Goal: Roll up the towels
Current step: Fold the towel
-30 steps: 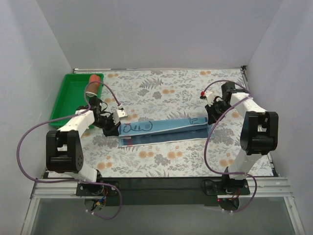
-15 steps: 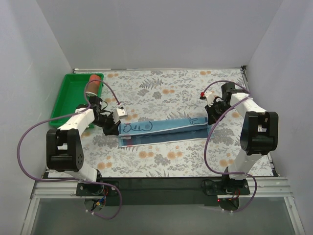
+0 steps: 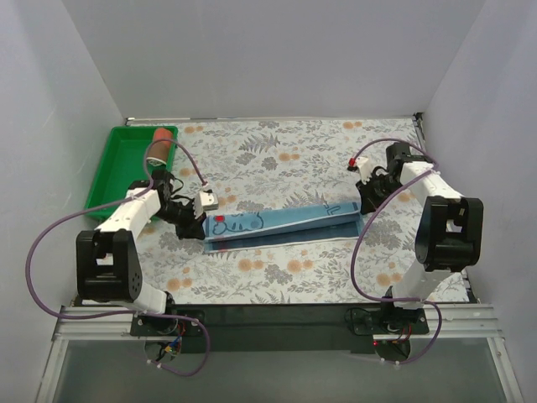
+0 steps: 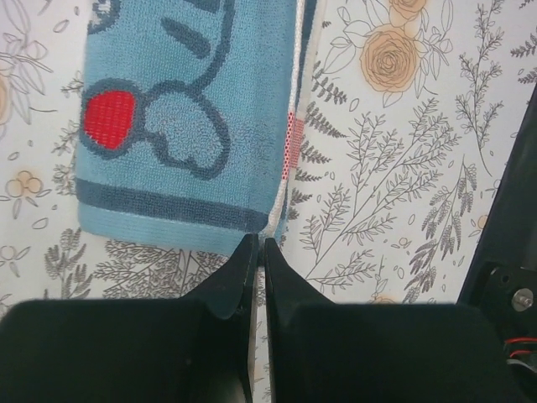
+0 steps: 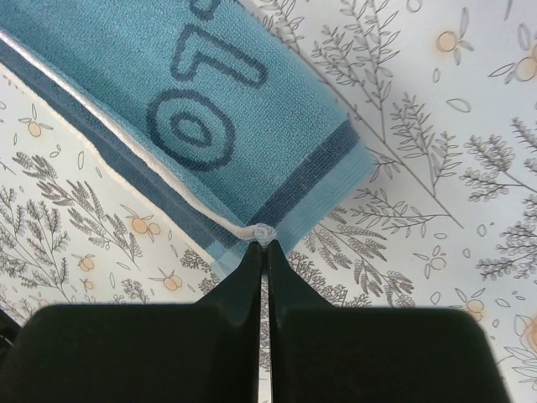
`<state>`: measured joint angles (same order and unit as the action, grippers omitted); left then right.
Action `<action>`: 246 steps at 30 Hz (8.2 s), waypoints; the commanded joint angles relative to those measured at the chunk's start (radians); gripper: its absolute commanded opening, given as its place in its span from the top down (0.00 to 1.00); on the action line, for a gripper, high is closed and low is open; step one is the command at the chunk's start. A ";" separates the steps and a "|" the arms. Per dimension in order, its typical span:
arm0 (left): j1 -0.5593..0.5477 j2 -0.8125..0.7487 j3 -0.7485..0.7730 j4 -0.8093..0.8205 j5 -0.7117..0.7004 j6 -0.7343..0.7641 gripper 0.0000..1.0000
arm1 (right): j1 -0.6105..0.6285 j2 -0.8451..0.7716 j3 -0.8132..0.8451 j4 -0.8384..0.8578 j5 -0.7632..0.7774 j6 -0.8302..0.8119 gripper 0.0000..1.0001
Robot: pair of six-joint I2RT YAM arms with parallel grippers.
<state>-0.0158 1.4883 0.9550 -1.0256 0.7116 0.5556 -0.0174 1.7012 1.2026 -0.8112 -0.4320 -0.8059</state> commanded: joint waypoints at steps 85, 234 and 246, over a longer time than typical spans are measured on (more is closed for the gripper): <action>0.008 0.212 0.221 0.234 -0.084 -0.373 0.49 | 0.079 0.223 0.222 0.083 0.262 0.132 0.68; -0.147 0.152 0.254 0.277 -0.187 -0.770 0.03 | 0.570 0.459 0.569 -0.059 -0.240 0.629 0.99; -0.193 0.061 0.166 0.317 -0.081 -0.776 0.09 | 0.487 0.338 0.575 -0.137 -0.258 0.559 0.62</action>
<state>-0.1841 1.6279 1.1366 -0.7315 0.5770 -0.2260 0.5362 2.1368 1.7390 -0.9142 -0.6697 -0.2150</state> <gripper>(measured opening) 0.946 0.397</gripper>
